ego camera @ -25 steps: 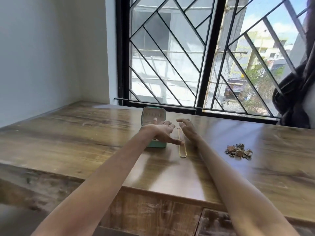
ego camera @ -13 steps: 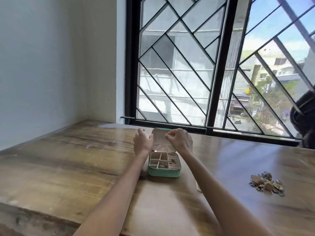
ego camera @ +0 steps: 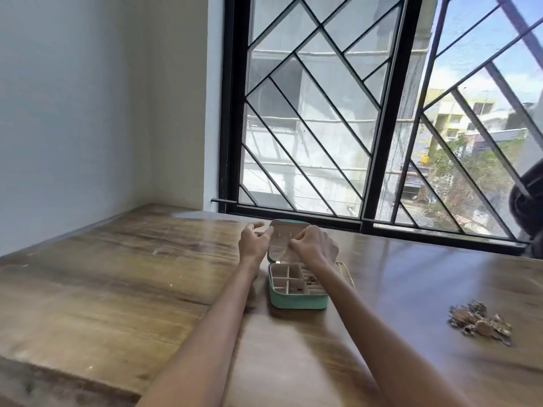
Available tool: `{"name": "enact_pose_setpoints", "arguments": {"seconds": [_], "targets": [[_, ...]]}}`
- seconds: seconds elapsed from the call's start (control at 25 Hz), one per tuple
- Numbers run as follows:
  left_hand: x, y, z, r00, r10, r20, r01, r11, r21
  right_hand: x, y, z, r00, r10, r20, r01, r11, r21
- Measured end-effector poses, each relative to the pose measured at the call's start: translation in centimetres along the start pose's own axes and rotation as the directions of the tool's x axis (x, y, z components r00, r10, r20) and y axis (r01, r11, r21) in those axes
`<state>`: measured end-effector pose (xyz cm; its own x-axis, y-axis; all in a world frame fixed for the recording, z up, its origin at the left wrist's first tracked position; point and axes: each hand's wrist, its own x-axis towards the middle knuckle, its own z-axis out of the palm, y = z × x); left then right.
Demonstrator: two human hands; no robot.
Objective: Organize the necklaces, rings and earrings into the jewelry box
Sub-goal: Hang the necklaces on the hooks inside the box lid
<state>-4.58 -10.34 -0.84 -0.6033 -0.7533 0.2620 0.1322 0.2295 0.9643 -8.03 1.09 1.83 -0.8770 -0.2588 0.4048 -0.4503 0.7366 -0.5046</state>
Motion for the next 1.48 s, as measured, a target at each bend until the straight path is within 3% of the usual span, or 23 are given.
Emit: {"name": "enact_pose_setpoints", "arguments": {"seconds": [0.44,0.6,0.88,0.96,1.12,1.2,1.28,1.4,1.48], "targets": [[-0.1,0.2,-0.1,0.998,0.053,0.018,-0.053,0.999,0.002,1.4,-0.5,-1.0,0.994,0.029,-0.101,-0.011,0.984,0.179],[-0.1,0.2,-0.1,0.997,0.064,0.041,-0.064,0.998,-0.011,2.1,-1.2,-0.9,0.999,-0.029,-0.025,0.035,0.936,0.35],[-0.3,0.3,-0.3,0.993,0.098,0.065,-0.096,0.995,-0.031,2.3,-0.6,-1.9,0.982,-0.167,0.085,0.064,0.725,0.686],[-0.3,0.2,-0.3,0.991,0.114,0.066,-0.112,0.993,-0.024,2.4,-0.4,-2.1,0.983,-0.147,0.113,0.014,0.667,0.745],[0.0,0.1,-0.3,0.991,0.122,0.057,-0.123,0.992,0.007,2.2,1.0,-2.5,0.978,-0.07,0.198,-0.147,0.448,0.882],[0.0,0.1,-0.2,0.991,0.125,0.05,-0.126,0.992,0.017,2.4,1.9,-2.1,0.98,-0.042,0.195,-0.146,0.512,0.846],[-0.1,0.1,-0.1,0.991,0.123,0.046,-0.124,0.992,0.02,2.4,2.2,-1.9,0.98,-0.052,0.194,-0.109,0.673,0.732],[-0.1,0.1,-0.2,0.991,0.126,0.043,-0.127,0.991,0.029,2.0,1.9,-2.1,0.987,-0.112,0.114,0.07,0.945,0.32],[0.0,0.0,-0.2,0.991,0.124,0.045,-0.125,0.992,0.034,1.3,1.6,-2.2,0.982,-0.184,0.041,0.183,0.982,0.038]]}}
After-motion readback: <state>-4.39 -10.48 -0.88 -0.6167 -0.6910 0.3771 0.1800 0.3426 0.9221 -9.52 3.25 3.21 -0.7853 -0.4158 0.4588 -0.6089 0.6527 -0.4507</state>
